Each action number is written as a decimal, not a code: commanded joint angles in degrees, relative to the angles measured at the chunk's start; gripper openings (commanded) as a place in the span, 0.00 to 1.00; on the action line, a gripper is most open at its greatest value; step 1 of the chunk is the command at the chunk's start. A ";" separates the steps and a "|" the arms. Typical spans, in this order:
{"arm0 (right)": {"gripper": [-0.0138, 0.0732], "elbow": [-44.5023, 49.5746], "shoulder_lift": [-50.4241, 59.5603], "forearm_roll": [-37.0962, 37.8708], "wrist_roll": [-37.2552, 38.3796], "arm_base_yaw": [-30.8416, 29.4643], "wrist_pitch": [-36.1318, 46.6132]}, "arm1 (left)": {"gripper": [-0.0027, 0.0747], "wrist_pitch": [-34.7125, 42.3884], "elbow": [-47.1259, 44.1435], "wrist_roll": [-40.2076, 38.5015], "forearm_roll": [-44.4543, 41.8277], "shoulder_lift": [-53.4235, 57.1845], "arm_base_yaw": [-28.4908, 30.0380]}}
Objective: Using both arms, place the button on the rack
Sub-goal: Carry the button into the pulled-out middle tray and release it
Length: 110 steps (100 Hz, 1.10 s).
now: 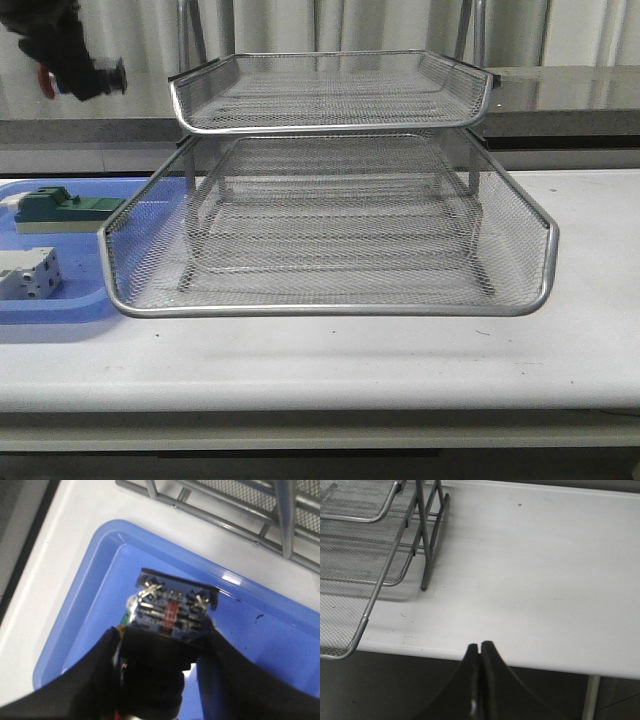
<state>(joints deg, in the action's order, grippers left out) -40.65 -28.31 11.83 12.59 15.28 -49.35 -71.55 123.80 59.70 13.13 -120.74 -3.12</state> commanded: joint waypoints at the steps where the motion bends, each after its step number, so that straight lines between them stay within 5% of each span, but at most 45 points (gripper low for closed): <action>1: 0.03 -2.00 -0.10 1.36 -0.03 -0.32 3.42 | 0.01 -1.03 0.59 -1.25 1.32 7.27 -0.21; 54: 0.03 -2.00 -0.10 1.36 -0.03 -0.32 3.42 | 0.01 -1.03 -19.05 -1.40 1.86 26.71 -12.32; 72: 0.03 -2.00 -0.10 1.36 -0.03 -0.32 3.42 | 0.01 -1.03 -22.10 -8.04 1.86 27.10 -19.63; 110: 0.03 -2.00 -0.10 1.36 -0.03 -0.32 3.42 | 0.01 -1.03 -25.34 -8.29 6.17 23.21 -30.48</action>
<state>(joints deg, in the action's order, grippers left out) -40.65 -28.31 11.83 12.59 15.28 -49.35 -71.94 97.31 52.31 16.68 -98.11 -32.44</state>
